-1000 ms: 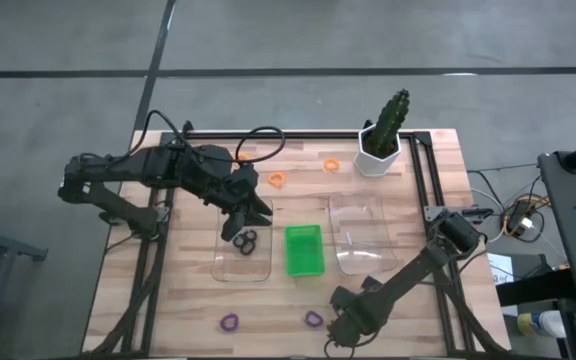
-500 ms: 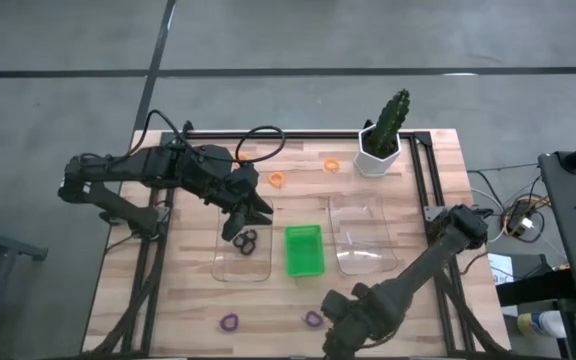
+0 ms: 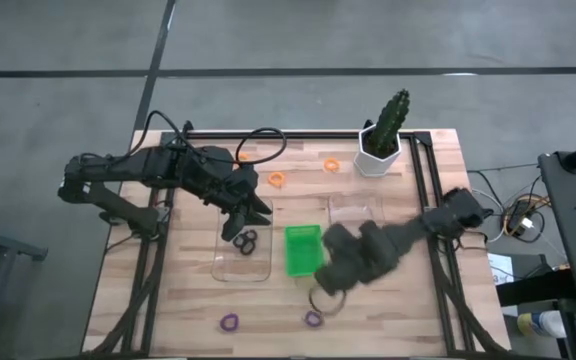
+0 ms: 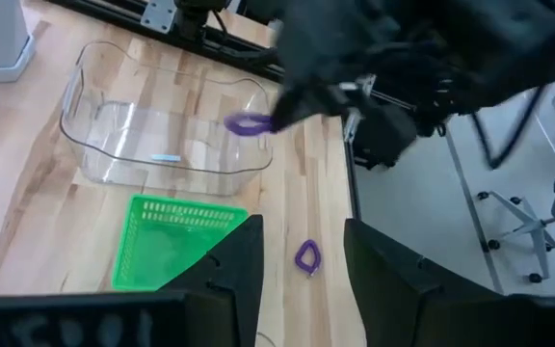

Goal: Sort spring keychains
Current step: Put the right violet spring keychain into the right transparent bin

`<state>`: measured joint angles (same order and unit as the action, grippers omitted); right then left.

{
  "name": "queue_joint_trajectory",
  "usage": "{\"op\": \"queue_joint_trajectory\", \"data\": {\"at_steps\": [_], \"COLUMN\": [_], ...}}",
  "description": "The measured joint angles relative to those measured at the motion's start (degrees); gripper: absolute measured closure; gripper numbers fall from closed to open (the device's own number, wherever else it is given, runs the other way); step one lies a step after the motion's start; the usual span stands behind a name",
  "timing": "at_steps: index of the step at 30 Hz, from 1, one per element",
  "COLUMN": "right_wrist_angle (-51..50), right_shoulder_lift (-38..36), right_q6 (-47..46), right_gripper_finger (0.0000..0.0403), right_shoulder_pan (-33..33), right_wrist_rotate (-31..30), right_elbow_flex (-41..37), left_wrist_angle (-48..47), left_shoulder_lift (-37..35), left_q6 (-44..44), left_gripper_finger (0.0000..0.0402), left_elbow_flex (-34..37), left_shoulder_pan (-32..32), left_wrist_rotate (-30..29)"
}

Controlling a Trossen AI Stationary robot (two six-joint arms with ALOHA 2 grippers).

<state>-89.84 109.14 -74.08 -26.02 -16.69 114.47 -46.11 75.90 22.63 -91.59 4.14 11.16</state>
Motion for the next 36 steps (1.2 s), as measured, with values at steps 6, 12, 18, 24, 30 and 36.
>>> {"op": "queue_joint_trajectory", "data": {"at_steps": [6, 12, 18, 24, 30, 36], "right_wrist_angle": [-0.22, 3.14, 5.4, 6.16, 10.05, 13.6], "right_shoulder_lift": [-0.77, -0.64, -0.64, -0.66, -0.66, -0.66], "right_q6": [1.42, 3.4, 8.09, 12.84, 16.26, 20.39], "right_gripper_finger": [0.0394, 0.0394, 0.0394, 0.039, 0.0388, 0.0353], "right_shoulder_pan": [7.42, 13.67, 16.3, 17.4, 19.11, 20.28], "right_wrist_rotate": [4.88, 11.45, 14.24, 16.56, 18.06, 18.34], "right_elbow_flex": [-6.16, -14.89, -23.91, -30.23, -35.01, -38.45], "left_wrist_angle": [0.05, 0.37, 1.67, 2.03, 1.99, 1.97], "left_shoulder_lift": [0.0, 0.0, 0.0, 0.0, 0.02, 0.02], "left_q6": [0.33, 0.31, 0.31, 1.08, 1.49, 1.54], "left_gripper_finger": [0.0264, 0.0264, 0.0264, 0.0264, 0.0264, 0.0264], "left_elbow_flex": [0.0, 0.0, 0.0, 0.0, 0.0, 0.0], "left_shoulder_pan": [0.0, 0.0, -0.01, -0.02, -0.02, -0.02], "left_wrist_rotate": [-0.12, -0.13, -0.69, -0.77, -2.08, -2.27]}}
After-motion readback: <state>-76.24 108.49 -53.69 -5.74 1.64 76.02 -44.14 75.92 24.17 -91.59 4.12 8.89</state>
